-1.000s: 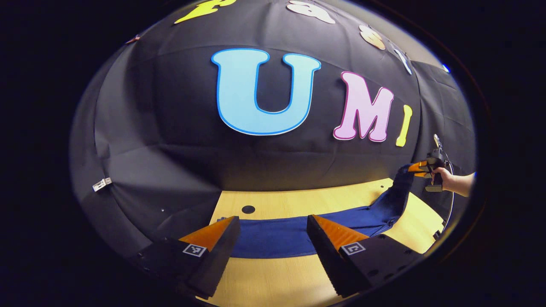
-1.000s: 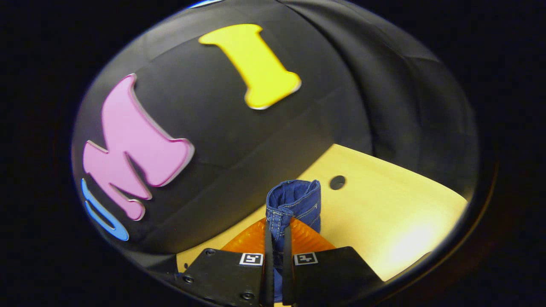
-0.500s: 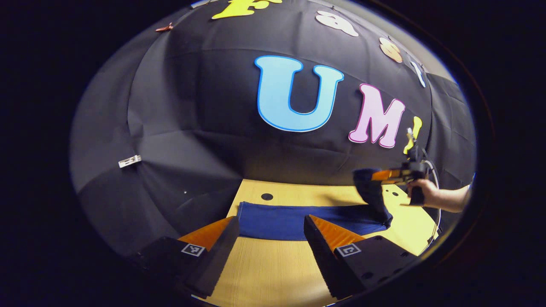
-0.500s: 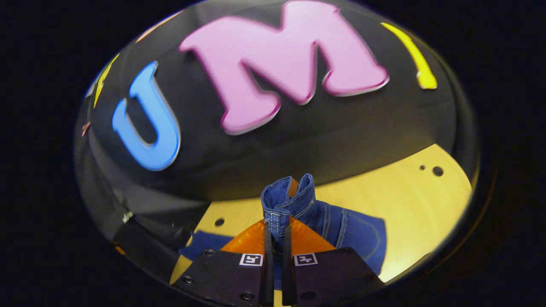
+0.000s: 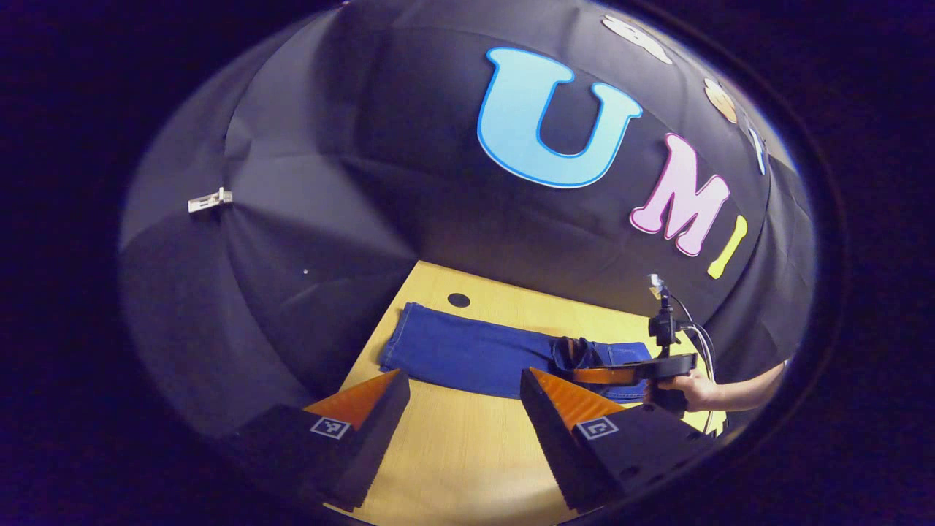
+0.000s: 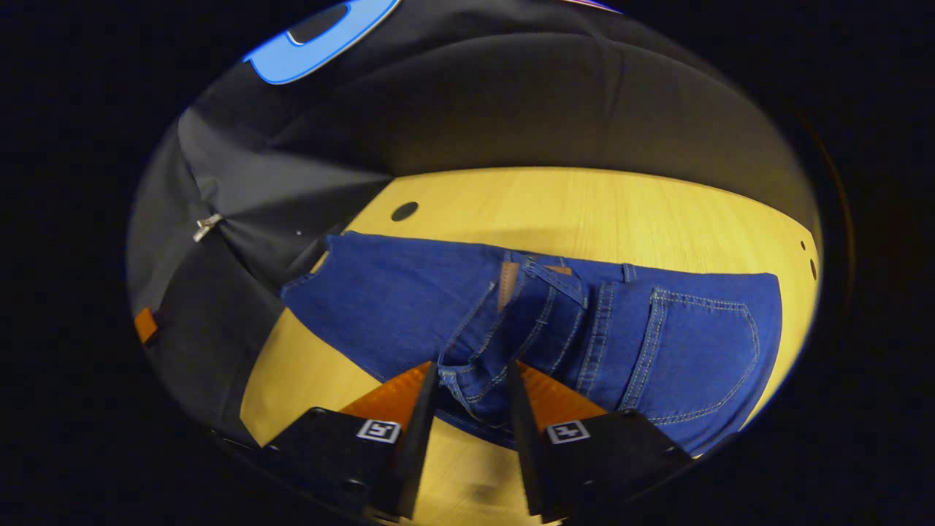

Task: Grasp the waist and the cuffs of the jeans and fold them to make the two legs overlap; first hold the waist and fold one-third of the jeans toward the cuffs, then hold the cuffs and fold the remaining one-third in the same direction to finish folding.

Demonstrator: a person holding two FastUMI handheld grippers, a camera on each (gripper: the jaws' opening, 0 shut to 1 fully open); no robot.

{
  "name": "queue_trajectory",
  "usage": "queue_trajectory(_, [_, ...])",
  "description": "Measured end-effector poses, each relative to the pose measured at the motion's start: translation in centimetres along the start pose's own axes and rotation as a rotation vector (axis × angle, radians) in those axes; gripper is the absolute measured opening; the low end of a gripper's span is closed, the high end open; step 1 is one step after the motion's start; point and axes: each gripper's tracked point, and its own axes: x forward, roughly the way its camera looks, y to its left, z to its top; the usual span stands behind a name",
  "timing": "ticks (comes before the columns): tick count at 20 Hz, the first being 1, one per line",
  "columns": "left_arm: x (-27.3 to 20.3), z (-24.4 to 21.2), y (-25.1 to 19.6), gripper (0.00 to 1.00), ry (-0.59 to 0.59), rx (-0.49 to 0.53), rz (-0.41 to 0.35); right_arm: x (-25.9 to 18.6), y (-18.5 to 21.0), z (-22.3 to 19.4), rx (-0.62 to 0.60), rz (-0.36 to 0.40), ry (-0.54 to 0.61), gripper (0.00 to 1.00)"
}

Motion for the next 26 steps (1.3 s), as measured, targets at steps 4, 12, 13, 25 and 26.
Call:
queue_trajectory(4, [6.4, -1.6, 3.3, 0.96, 0.131, -0.078, 0.059, -8.0, 0.5, 3.8, -0.022, 0.09, -0.141, 0.84])
queue_trajectory(12, [16.2, -4.9, 9.7, 0.96, 0.38, -0.345, 0.245, -19.8, -13.9, -2.0, 0.059, -0.073, -0.154, 0.83])
queue_trajectory(13, [15.9, -4.7, 10.4, 0.96, 0.392, -0.388, 0.268, -21.1, -15.6, -2.8, 0.067, -0.1, -0.143, 0.83])
queue_trajectory(25, [19.0, -5.4, 12.3, 0.91, 0.51, -0.328, 0.398, -22.8, -19.1, -3.6, 0.157, -0.105, -0.123, 0.84])
queue_trajectory(26, [19.4, -5.6, 11.5, 0.69, 0.505, -0.364, 0.36, -22.4, -18.8, -3.5, 0.155, -0.098, -0.123, 0.84])
